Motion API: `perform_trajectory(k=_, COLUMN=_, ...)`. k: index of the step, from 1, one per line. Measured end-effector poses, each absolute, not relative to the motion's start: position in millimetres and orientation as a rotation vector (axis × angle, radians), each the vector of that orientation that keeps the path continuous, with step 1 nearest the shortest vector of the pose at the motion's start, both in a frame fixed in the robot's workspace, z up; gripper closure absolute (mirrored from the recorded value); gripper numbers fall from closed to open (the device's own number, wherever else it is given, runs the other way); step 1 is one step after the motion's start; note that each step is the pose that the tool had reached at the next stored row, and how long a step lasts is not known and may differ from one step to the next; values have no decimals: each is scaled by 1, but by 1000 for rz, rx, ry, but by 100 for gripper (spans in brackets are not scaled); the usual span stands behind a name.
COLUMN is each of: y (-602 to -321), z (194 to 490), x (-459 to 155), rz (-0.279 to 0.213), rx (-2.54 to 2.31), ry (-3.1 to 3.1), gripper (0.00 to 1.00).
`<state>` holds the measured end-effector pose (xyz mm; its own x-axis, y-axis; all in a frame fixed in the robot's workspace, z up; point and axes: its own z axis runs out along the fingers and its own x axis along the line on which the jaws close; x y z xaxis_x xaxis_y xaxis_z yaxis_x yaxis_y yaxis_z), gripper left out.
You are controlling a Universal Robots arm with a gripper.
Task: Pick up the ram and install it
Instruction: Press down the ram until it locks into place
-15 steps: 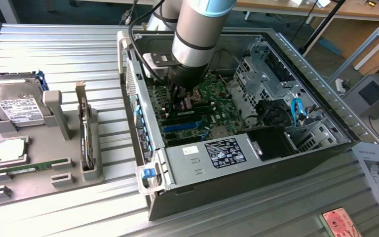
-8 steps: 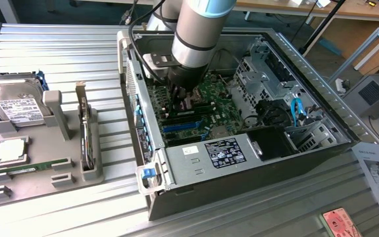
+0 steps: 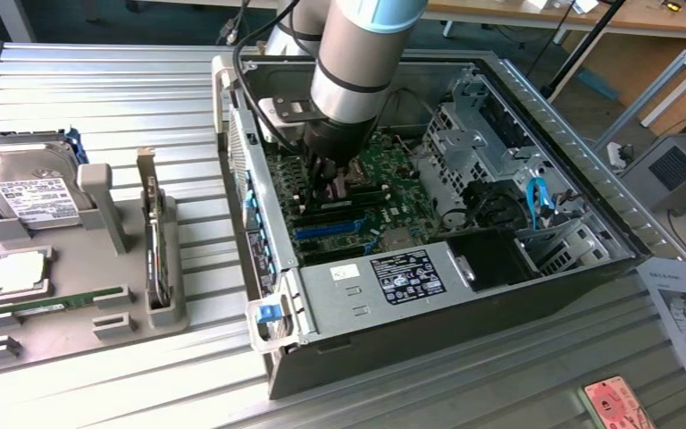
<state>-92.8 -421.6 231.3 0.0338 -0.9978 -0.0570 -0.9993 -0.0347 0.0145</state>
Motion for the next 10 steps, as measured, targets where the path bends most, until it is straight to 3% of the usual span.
perform_trajectory(k=10, y=-422, z=231, x=-93, rz=79, rx=-2237, ry=2162, gripper=89)
